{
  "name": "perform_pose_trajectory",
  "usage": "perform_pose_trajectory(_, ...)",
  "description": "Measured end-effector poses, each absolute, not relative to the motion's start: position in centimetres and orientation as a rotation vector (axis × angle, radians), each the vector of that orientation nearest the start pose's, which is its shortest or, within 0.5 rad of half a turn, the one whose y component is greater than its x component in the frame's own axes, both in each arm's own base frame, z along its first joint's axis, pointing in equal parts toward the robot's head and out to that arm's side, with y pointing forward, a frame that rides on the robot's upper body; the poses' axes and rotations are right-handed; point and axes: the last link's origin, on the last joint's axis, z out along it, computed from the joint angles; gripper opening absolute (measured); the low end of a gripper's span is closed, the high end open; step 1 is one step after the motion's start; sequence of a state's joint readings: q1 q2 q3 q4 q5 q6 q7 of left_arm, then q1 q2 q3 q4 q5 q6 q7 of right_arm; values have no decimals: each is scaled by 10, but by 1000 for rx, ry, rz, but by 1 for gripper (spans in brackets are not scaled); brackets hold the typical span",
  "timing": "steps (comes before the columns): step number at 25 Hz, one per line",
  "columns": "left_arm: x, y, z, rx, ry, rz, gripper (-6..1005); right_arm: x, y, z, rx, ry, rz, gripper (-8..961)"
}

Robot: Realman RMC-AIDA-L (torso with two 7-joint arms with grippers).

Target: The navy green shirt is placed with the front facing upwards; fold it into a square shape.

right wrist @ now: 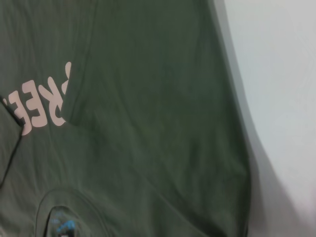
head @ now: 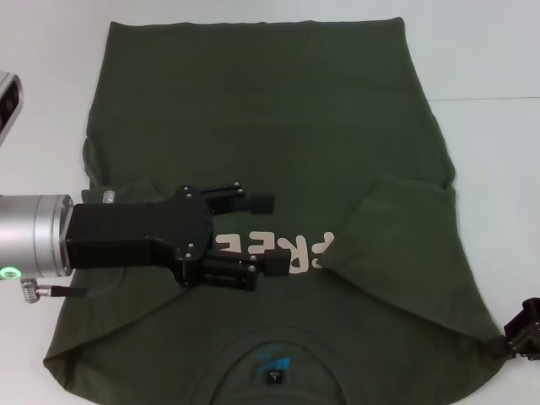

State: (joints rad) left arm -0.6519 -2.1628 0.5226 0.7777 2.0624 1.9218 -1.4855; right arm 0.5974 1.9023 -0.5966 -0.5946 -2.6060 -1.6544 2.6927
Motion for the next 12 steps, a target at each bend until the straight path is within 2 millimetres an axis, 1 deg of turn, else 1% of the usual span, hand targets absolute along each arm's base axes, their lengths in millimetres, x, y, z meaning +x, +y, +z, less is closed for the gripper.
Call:
perform_pose_trajectory(5,-191,317,8,-2946,-478,-1048,935,336,307,49,-1942,2356,-21,72)
perform_pose_trajectory(7,-191,317,8,-2941,-487,-1051,934,337,308,51,-1970,2330,-18,42)
perform_pose_trajectory(8,-191,318,8,-2937,-497,-1050,934,337,309,52,-1992,2310,-12,42)
perform_pose_trajectory(10,-193,320,9,-2919,-555,-1043,934,335,310,54,-2040,2272,20,42)
perform_pose_trajectory(12,-196,324,13,-2887,-653,-1024,934,331,312,57,-2097,2232,69,42)
